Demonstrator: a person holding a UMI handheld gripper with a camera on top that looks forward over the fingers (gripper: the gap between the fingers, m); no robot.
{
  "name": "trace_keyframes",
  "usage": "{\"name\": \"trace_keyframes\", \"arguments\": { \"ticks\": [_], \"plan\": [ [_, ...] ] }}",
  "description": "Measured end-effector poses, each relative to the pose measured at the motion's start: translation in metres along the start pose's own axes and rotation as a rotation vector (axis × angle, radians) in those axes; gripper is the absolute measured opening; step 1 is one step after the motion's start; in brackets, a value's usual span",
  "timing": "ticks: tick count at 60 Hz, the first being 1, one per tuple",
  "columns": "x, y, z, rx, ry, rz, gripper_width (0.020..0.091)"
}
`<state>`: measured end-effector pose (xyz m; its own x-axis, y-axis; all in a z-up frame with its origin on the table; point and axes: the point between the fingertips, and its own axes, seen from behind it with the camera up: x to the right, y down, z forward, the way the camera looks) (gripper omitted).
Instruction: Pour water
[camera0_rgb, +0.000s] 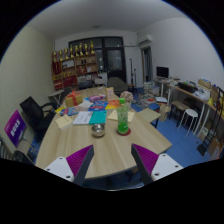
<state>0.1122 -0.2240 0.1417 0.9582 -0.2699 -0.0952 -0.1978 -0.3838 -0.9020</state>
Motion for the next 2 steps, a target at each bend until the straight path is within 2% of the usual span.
{"name": "trace_keyframes", "arguments": {
  "ticks": [2],
  "plan": [
    [-0.0105, 0.0020, -0.0177, -0.003, -0.008, 0.005, 0.0832]
  ]
}}
